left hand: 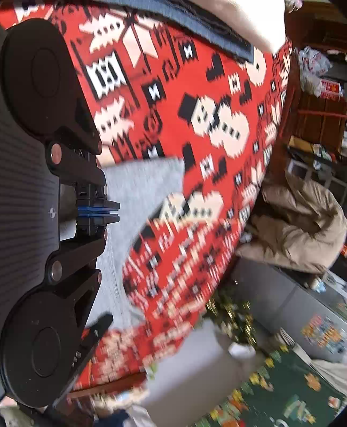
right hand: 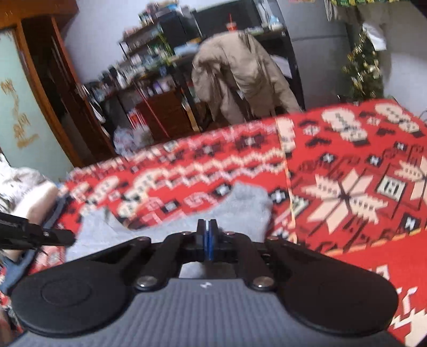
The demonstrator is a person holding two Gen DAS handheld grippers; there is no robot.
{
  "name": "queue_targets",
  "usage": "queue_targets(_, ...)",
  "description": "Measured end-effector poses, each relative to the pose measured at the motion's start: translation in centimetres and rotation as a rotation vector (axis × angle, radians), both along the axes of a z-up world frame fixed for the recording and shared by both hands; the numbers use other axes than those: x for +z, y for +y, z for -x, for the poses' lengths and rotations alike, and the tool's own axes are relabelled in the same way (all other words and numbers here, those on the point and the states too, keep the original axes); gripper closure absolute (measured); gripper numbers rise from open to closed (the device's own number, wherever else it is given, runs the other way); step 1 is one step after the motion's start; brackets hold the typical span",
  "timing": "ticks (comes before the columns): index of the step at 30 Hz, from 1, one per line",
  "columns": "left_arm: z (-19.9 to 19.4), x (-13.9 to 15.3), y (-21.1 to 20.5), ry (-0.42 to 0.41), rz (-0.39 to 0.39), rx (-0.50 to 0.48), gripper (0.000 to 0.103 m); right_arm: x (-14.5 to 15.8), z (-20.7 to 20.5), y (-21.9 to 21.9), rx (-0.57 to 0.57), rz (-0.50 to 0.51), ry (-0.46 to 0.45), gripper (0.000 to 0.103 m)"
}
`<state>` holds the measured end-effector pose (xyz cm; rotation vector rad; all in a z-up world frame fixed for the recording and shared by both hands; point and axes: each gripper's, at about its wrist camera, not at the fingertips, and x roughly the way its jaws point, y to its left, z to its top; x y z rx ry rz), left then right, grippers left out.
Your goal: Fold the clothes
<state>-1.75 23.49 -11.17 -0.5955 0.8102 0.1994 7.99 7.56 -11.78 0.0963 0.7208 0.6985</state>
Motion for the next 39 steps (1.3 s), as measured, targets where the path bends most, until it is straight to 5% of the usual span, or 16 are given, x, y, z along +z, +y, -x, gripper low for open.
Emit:
queue_targets(12,-0.4,-0.8,-0.2,0.047,-0.053,-0.015,0.101,2.3,2.2,-2.0,0.014,-0.004,0.003,0.094)
queue_targets(18,-0.3,-0.4,-0.7,0.047,-0.087,-0.014,0.094,1.0,4.4,-0.7,0.078,0.11,0.034,0.09)
queue_targets(21,-0.1,0.7,-1.6,0.002,-0.142,-0.018,0.078,1.1,4.3,-1.1,0.064,0.081,0.056,0.087)
queue_targets(24,0.4,2.0,-2.6,-0.072,-0.191,-0.027,0.073,2.1,4.4,-1.9,0.032,0.034,0.013,0.067)
queue_targets(28,0.6,2.9,-3.6,-0.155,-0.175,-0.069,0.068,3.2,4.1,-2.9,-0.024,-0.022,-0.047,0.067)
queue_targets(32,-0.1,1.9,-4.9,-0.164,-0.057,-0.159,0.073,2.3,2.9,-3.0,-0.059,-0.015,-0.009,0.063)
queue_targets(34,-0.5,1.2,-5.8,-0.153,-0.037,-0.201,0.097,2.1,2.4,-2.7,-0.054,-0.002,-0.004,0.064)
queue_targets(35,-0.7,0.8,-6.3,-0.145,-0.033,-0.221,0.101,2.2,2.1,-2.5,-0.051,-0.002,-0.013,0.066)
queue_targets(37,-1.0,-0.2,-7.1,-0.099,-0.057,-0.238,0.101,2.1,1.6,-2.1,-0.073,0.008,-0.024,0.089)
queue_targets(39,-1.5,-1.2,-7.7,-0.012,-0.12,-0.232,0.102,2.0,1.0,-1.7,-0.099,0.022,-0.028,0.093)
